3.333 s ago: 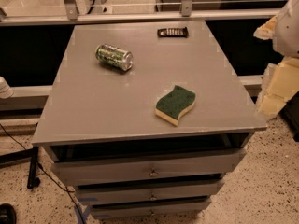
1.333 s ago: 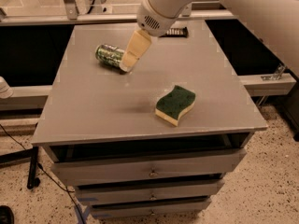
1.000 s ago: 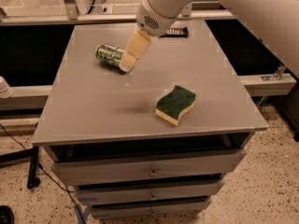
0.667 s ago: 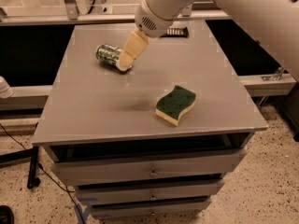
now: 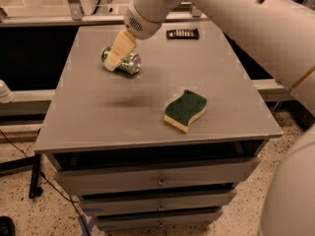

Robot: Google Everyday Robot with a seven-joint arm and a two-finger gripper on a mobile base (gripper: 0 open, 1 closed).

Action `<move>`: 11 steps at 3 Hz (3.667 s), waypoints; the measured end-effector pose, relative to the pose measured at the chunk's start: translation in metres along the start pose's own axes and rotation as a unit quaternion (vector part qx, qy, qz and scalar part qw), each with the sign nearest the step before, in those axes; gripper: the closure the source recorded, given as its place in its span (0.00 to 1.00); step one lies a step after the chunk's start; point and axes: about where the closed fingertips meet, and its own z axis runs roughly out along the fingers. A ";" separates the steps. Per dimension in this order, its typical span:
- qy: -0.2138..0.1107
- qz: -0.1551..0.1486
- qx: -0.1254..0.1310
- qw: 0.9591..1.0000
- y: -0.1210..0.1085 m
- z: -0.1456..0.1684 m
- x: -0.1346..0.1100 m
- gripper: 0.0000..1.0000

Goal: Place green can upright

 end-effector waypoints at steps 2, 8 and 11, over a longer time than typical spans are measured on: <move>0.012 -0.009 -0.015 1.000 -0.012 0.058 -0.026 0.00; 0.100 -0.061 -0.037 0.992 -0.034 0.121 -0.044 0.64; -0.072 -0.009 0.006 0.997 -0.050 0.018 -0.040 1.00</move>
Offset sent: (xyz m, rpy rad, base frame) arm 0.0685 0.0570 -0.0522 -0.0304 0.0243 0.0542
